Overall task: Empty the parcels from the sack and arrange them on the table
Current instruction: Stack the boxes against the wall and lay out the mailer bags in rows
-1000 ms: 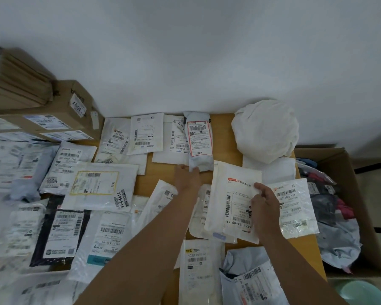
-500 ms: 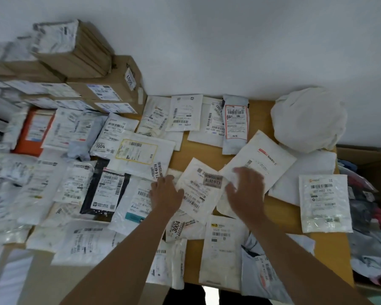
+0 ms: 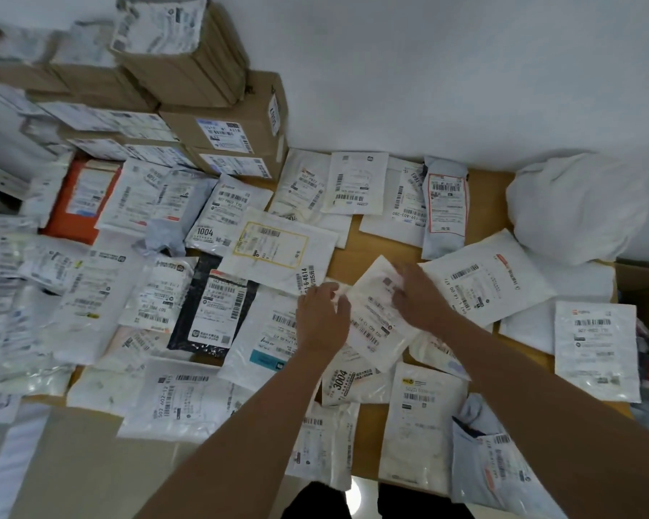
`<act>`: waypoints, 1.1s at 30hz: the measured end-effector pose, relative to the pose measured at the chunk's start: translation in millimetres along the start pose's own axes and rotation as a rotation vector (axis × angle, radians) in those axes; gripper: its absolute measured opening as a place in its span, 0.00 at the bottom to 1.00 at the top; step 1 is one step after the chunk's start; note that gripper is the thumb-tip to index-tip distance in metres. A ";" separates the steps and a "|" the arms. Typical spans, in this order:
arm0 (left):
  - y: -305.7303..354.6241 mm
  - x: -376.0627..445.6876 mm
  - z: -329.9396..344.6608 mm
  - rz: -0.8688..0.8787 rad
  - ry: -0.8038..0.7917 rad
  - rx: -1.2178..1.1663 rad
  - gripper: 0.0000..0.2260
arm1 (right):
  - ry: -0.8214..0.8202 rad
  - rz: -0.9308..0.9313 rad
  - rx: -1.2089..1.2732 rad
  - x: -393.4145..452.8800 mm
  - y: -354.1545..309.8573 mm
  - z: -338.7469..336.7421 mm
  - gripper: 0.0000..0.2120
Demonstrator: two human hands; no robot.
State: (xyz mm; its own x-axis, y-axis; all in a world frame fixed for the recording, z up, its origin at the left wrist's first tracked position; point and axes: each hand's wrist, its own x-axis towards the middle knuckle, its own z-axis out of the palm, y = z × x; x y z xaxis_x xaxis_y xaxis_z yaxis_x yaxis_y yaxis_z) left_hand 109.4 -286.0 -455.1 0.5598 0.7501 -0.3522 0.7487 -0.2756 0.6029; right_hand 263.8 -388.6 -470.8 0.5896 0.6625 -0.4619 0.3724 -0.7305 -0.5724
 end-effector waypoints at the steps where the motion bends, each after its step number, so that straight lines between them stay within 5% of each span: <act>1: -2.3 1.9 -5.4 -0.014 0.073 -0.073 0.13 | 0.013 0.083 0.165 -0.1 -2.7 -10.2 0.13; 6: -16.1 19.3 -30.7 -0.044 0.199 -0.235 0.08 | 0.284 0.371 0.692 18.2 -24.7 -28.8 0.10; 15: -21.5 37.2 -35.8 -0.034 0.104 -0.202 0.09 | 0.365 0.546 0.843 40.9 -51.9 21.1 0.23; 23: -12.2 33.3 -22.9 0.033 0.007 -0.019 0.12 | 0.522 0.297 0.471 25.4 -61.8 15.9 0.29; 28: 4.3 5.6 5.6 0.258 -0.108 0.080 0.12 | 0.737 0.237 0.129 -52.3 -13.2 23.5 0.16; 31: 19.4 -21.4 33.9 0.374 -0.329 0.152 0.14 | 0.641 0.398 -0.057 -102.8 41.5 43.6 0.11; 33: 26.8 -35.5 49.3 0.437 -0.416 0.248 0.16 | 0.481 0.432 -0.137 -121.5 60.3 59.2 0.18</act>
State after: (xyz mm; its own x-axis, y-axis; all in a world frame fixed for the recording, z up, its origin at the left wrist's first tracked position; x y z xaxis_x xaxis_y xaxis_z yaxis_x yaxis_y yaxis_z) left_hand 127.1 -349.7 -461.7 0.8847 0.2559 -0.3896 0.4529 -0.6702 0.5880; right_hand 172.3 -503.3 -489.3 0.9492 0.1801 -0.2581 0.0993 -0.9495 -0.2976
